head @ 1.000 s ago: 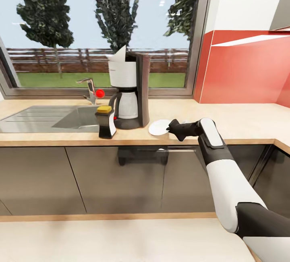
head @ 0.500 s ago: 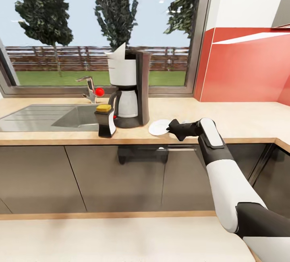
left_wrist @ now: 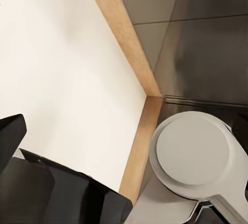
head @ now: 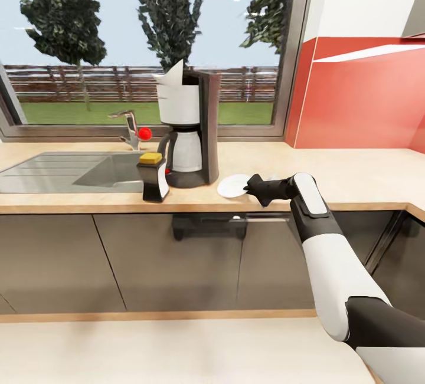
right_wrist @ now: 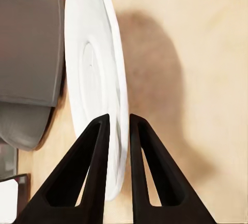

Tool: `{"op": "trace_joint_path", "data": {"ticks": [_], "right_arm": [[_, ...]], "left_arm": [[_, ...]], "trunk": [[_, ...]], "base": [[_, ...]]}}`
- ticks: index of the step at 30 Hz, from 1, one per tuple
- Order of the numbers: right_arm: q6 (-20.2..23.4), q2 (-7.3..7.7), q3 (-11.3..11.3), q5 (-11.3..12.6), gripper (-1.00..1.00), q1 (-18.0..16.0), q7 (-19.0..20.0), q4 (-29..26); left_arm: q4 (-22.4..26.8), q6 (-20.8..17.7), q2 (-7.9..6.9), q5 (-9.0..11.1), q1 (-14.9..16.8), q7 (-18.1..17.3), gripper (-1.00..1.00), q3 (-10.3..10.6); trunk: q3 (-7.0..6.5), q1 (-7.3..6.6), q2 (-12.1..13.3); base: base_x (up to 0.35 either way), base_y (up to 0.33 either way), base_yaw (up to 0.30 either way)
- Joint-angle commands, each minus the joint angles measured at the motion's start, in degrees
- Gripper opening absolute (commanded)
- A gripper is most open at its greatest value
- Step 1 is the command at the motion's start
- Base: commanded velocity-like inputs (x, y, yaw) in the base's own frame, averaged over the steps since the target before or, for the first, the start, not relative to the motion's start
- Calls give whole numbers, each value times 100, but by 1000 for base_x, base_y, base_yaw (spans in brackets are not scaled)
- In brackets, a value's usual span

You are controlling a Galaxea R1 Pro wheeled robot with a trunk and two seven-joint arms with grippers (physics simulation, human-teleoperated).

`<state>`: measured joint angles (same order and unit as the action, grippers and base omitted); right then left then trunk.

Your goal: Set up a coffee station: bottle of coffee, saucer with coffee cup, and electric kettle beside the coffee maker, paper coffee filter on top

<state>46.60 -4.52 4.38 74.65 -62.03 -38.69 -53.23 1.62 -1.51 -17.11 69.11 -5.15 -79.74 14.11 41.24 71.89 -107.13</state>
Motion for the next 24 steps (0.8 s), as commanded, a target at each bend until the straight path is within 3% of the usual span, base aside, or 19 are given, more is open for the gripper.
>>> {"op": "trace_joint_path", "data": {"ticks": [1,24], "right_arm": [[51,-5,19,-31,-100,-3,-60,-3],[52,-5,19,-29,-100,-3,-60,-3]], "left_arm": [[14,-16,-3,50,-4,-7,100,48],[14,-16,-3,48,-4,-7,100,48]], "trunk": [[6,2,-2],[59,2,-2]], "base": [[129,0,0],[16,0,0]]}}
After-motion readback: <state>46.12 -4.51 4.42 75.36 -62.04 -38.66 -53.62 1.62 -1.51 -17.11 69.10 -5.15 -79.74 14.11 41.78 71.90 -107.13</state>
